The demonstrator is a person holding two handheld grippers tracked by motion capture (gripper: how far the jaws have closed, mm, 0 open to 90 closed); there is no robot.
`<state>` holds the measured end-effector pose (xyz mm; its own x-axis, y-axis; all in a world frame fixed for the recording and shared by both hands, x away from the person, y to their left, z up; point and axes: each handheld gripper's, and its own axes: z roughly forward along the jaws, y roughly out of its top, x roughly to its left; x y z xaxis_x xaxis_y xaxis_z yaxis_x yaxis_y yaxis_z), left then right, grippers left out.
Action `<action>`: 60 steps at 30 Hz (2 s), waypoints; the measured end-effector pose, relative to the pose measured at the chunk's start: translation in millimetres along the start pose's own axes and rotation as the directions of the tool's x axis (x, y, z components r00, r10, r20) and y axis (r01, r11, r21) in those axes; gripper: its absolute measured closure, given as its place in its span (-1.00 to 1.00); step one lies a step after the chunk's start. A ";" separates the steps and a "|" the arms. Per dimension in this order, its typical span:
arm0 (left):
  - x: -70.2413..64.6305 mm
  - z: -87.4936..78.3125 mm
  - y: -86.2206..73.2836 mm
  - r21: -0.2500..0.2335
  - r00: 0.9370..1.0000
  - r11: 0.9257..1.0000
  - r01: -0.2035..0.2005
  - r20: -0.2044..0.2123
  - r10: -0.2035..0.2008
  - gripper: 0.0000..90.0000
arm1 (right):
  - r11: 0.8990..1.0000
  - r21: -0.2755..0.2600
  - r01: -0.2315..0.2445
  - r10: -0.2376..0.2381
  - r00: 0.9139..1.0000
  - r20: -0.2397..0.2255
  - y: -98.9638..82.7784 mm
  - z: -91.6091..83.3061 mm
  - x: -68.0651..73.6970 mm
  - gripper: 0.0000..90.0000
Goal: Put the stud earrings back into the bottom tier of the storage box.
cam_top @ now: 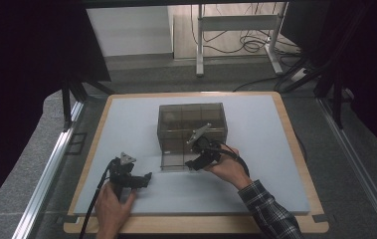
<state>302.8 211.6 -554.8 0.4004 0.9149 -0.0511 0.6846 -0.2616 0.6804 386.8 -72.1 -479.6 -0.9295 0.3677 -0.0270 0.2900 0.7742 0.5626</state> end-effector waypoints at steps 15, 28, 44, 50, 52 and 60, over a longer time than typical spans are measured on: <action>0.3 -0.3 0.0 0.004 1.000 1.000 -0.004 0.000 0.004 -1.00 | 1.000 -0.015 -0.003 0.003 1.000 0.004 -7.3 -6.8 4.8 -0.35; 0.0 0.0 0.0 0.000 1.000 1.000 0.000 0.000 0.000 -1.00 | 1.000 -0.022 -0.015 0.015 1.000 0.013 -15.4 -15.4 10.4 -0.50; -0.2 0.2 0.0 -0.002 1.000 1.000 0.004 0.000 -0.004 -1.00 | 0.999 -0.030 -0.029 0.029 1.000 0.011 -30.7 -25.9 14.4 -0.75; -0.6 0.2 -0.1 -0.002 1.000 1.000 0.009 0.000 -0.009 -1.00 | 0.999 -0.039 -0.032 0.033 0.999 0.016 -38.3 -31.4 16.5 -0.79; -0.6 0.2 -0.1 -0.002 1.000 1.000 0.008 0.000 -0.008 -1.00 | 0.999 -0.042 -0.032 0.033 0.999 0.016 -40.7 -32.3 17.2 -0.79; -0.6 0.2 -0.1 -0.002 1.000 1.000 0.008 0.000 -0.008 -1.00 | 0.998 -0.049 -0.042 0.043 0.999 0.025 -51.6 -33.9 17.9 -0.80</action>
<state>302.7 211.0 -555.0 0.3950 0.9169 -0.0570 0.6866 -0.2535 0.6814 347.5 -122.9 -481.1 -0.9103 0.4133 -0.0233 0.3171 0.7323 0.6026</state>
